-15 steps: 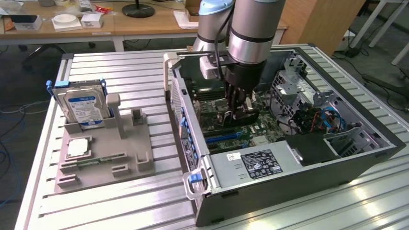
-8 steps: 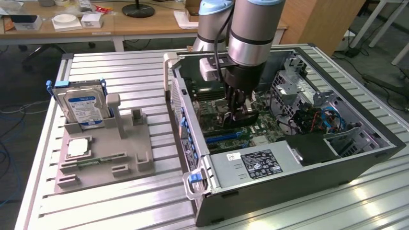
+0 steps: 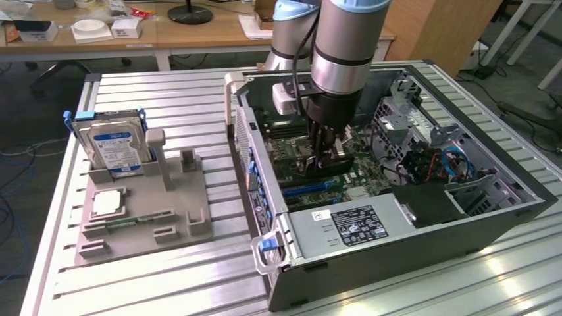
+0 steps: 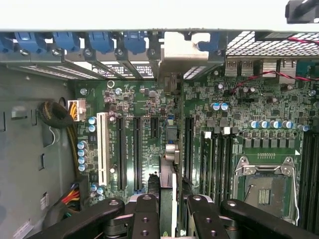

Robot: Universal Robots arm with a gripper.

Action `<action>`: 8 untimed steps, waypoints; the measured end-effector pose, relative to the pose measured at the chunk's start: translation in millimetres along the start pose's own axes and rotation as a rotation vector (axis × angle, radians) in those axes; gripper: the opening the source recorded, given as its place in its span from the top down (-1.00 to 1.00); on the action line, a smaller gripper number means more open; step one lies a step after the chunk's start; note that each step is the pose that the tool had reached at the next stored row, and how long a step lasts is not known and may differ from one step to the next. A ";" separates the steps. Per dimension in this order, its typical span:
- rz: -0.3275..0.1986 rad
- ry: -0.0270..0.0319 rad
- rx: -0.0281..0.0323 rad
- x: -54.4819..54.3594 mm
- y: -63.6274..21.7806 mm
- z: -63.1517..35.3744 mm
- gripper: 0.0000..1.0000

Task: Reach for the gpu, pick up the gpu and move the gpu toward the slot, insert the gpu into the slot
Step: 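Insert the gpu into the slot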

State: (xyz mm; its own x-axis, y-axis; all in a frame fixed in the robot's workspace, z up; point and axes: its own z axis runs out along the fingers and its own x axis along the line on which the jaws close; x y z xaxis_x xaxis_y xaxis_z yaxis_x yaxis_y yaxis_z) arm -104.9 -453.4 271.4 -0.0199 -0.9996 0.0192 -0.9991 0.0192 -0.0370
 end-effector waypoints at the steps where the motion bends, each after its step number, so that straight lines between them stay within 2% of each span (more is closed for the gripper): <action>1: 0.000 0.0000 0.0001 0.0 0.1 0.9 0.47; 8: 0.000 0.0001 0.0001 0.2 0.6 6.0 0.47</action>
State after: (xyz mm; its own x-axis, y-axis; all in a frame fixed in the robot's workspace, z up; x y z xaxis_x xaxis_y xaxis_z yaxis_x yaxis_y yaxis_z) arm -105.2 -453.6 265.3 -0.0201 -0.9996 0.0193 -0.9991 0.0194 -0.0370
